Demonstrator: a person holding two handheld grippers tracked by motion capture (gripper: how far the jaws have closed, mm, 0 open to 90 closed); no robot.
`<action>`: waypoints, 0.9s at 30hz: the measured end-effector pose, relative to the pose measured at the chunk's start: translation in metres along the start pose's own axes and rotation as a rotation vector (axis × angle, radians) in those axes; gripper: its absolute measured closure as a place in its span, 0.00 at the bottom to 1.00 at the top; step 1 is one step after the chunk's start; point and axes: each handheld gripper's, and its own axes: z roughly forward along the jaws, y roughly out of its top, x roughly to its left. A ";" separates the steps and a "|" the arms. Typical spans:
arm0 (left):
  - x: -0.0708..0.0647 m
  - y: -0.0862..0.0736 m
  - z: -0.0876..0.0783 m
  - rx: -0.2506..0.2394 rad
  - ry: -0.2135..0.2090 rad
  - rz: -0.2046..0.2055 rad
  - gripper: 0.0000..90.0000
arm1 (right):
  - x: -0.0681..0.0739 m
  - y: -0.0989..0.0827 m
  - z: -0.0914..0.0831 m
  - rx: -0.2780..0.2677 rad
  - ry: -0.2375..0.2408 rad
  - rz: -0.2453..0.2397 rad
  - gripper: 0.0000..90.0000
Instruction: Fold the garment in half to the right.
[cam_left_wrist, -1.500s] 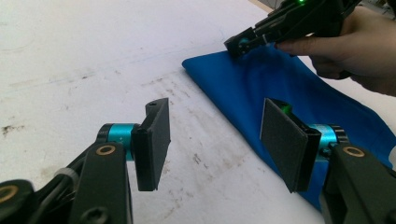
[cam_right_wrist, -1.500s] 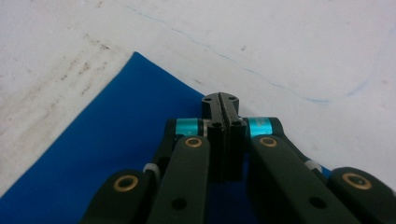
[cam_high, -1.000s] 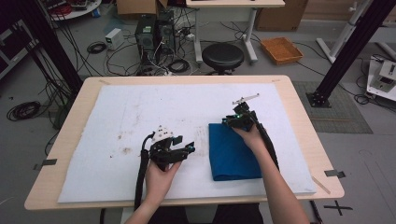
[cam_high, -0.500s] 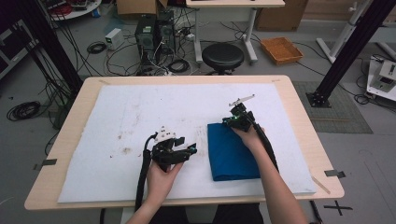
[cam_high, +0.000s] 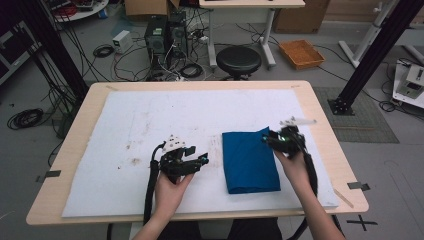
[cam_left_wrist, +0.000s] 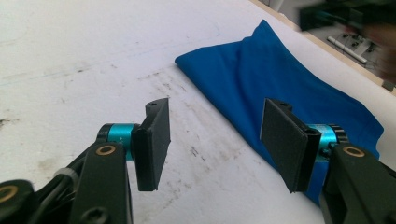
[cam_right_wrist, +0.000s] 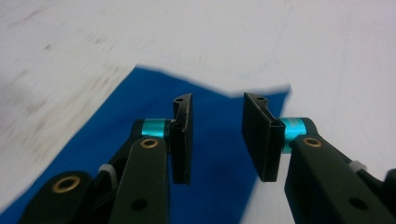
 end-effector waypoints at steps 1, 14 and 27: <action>0.000 0.000 -0.001 -0.001 -0.001 0.004 0.47 | 0.003 -0.012 -0.013 -0.010 -0.018 0.001 0.69; -0.003 0.001 -0.006 0.004 -0.017 0.007 0.47 | 0.016 -0.108 -0.054 0.062 0.077 0.174 0.86; 0.007 0.001 -0.018 0.004 -0.018 -0.009 0.47 | 0.015 -0.116 -0.066 0.067 0.034 0.140 0.98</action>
